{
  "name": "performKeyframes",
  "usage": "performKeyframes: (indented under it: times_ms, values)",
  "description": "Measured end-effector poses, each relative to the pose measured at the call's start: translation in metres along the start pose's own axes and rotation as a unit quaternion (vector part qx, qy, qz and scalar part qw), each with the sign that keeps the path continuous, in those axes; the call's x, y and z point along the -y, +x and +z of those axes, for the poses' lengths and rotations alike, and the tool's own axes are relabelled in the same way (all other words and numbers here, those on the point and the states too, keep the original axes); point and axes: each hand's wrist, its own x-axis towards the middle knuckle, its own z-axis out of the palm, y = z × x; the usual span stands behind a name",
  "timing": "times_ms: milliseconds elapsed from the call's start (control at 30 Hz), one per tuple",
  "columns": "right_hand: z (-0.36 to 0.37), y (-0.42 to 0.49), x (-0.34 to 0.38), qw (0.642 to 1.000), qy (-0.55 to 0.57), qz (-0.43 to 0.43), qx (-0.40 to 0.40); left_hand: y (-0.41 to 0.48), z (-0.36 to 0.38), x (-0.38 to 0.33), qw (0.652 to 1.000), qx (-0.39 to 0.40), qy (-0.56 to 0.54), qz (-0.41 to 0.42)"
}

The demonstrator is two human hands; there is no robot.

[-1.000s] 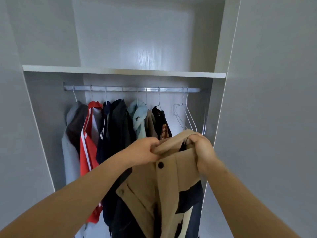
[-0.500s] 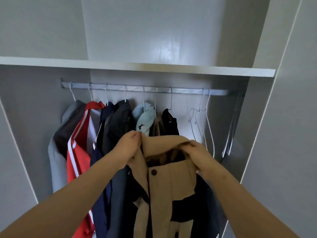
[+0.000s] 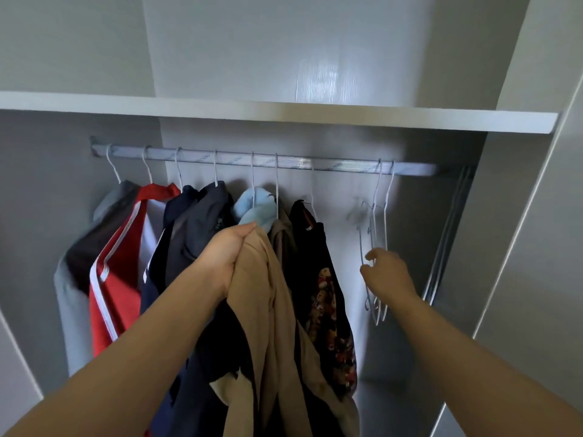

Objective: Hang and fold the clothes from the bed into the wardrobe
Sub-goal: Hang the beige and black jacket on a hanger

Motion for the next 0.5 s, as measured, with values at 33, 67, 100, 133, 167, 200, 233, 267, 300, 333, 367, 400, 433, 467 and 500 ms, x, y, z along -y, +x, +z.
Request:
performKeyframes:
  times_ms: [33, 67, 100, 133, 167, 200, 233, 267, 300, 333, 367, 400, 433, 467, 500]
  values:
    - [0.001, 0.002, -0.003, 0.999, -0.039, 0.002, -0.003, 0.003, 0.001, -0.002, 1.0, 0.006, -0.008, -0.002]
    - [0.001, 0.004, -0.005, 0.998, -0.065, 0.003, -0.009, 0.005, 0.003, -0.004, 1.0, 0.013, -0.018, 0.0]
    - [0.001, 0.006, -0.005, 0.997, -0.081, 0.003, -0.012, 0.007, 0.005, -0.006, 0.999, 0.02, -0.027, 0.003]
    - [0.001, 0.007, -0.006, 0.996, -0.089, 0.002, -0.011, 0.008, 0.007, -0.008, 0.999, 0.025, -0.036, 0.006]
    - [0.001, 0.008, -0.006, 0.995, -0.101, 0.0, -0.008, 0.009, 0.008, -0.009, 0.999, 0.026, -0.043, 0.008]
    - [0.001, 0.01, -0.006, 0.993, -0.119, -0.001, -0.008, 0.009, 0.009, -0.01, 0.999, 0.027, -0.046, 0.009]
    - [0.002, 0.011, -0.006, 0.99, -0.139, -0.001, -0.01, 0.01, 0.009, -0.01, 0.998, 0.028, -0.048, 0.009]
    - [0.002, 0.012, -0.007, 0.988, -0.154, 0.002, -0.01, 0.01, 0.009, -0.01, 0.998, 0.029, -0.05, 0.008]
    - [0.003, 0.014, -0.007, 0.987, -0.163, 0.007, -0.006, 0.011, 0.009, -0.009, 0.998, 0.03, -0.051, 0.009]
    - [0.004, 0.015, -0.008, 0.985, -0.17, 0.014, 0.0, 0.011, 0.009, -0.01, 0.998, 0.031, -0.052, 0.012]
    - [0.006, 0.016, -0.008, 0.984, -0.179, 0.02, 0.004, 0.012, 0.009, -0.01, 0.998, 0.028, -0.05, 0.016]
    - [0.008, 0.017, -0.009, 0.981, -0.193, 0.024, 0.0, 0.012, 0.008, -0.011, 0.998, 0.024, -0.046, 0.022]
    - [0.01, 0.018, -0.01, 0.977, -0.213, 0.025, -0.011, 0.012, 0.008, -0.012, 0.999, 0.02, -0.042, 0.022]
    - [0.012, 0.018, -0.011, 0.971, -0.236, 0.02, -0.026, 0.011, 0.007, -0.013, 0.999, 0.015, -0.034, 0.022]
    - [0.014, 0.018, -0.013, 0.965, -0.259, 0.011, -0.042, 0.011, 0.007, -0.014, 0.999, 0.008, -0.017, 0.029]
